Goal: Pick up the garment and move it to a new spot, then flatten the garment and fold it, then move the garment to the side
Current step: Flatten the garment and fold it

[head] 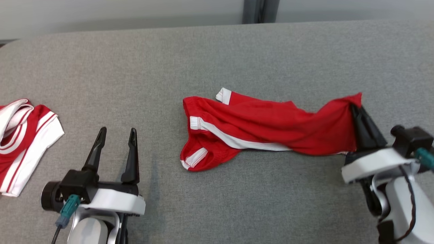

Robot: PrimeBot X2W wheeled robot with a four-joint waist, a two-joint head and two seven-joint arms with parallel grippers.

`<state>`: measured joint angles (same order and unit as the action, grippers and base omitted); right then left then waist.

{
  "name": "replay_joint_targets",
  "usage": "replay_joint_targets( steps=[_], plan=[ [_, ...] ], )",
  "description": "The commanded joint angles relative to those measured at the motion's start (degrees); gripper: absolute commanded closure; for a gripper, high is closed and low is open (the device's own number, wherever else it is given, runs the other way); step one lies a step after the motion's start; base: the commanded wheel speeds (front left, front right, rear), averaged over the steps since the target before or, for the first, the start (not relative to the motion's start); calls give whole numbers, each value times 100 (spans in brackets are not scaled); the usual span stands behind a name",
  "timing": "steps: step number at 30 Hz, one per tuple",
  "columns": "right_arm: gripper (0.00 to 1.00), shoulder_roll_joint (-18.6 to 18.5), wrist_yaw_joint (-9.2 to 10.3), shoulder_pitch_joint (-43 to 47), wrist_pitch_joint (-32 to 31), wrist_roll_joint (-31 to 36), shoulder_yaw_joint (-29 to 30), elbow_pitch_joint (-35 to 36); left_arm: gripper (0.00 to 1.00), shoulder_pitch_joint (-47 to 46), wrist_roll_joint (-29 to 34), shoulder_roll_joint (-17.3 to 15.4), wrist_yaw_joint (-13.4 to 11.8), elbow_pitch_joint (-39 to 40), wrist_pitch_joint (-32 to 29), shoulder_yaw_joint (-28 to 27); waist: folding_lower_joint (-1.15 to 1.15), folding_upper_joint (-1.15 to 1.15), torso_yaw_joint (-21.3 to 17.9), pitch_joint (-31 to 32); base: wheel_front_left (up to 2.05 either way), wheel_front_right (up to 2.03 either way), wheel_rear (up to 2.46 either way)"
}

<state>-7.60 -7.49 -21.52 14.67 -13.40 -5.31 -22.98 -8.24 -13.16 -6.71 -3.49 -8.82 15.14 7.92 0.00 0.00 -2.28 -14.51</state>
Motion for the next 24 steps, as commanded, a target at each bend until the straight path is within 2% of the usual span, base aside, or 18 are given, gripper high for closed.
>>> replay_joint_targets(
  steps=[1,10,16,17,18,19,24],
  plan=[
    [100,-86,-1,-170,38,-8,35,-56,0,-138,36,-12,33,28,-1,4,0,0,54,-144,0,0,0],
    [100,-418,-1,-1466,58,-297,-29,-859,0,-604,177,111,143,136,-1,104,0,0,264,-661,0,0,0],
    [100,-451,-1,-2029,58,-625,-71,-1615,0,-739,220,184,223,157,-1,118,0,0,355,-804,0,0,0],
    [82,-443,-1,-2095,59,-670,-101,-1736,0,-753,227,194,234,153,-1,118,0,0,364,-812,0,0,0],
    [52,-435,-1,-2168,59,-699,-115,-1791,0,-762,237,204,245,148,-1,116,0,0,369,-815,0,0,0],
    [0,-428,-1,-2189,60,-715,-125,-1817,0,-765,246,212,249,141,-1,113,0,0,372,-811,0,0,0],
    [0,-381,-1,-1998,59,-713,-135,-1677,0,-709,261,238,278,106,-1,76,0,0,331,-728,0,0,0]
  ],
)
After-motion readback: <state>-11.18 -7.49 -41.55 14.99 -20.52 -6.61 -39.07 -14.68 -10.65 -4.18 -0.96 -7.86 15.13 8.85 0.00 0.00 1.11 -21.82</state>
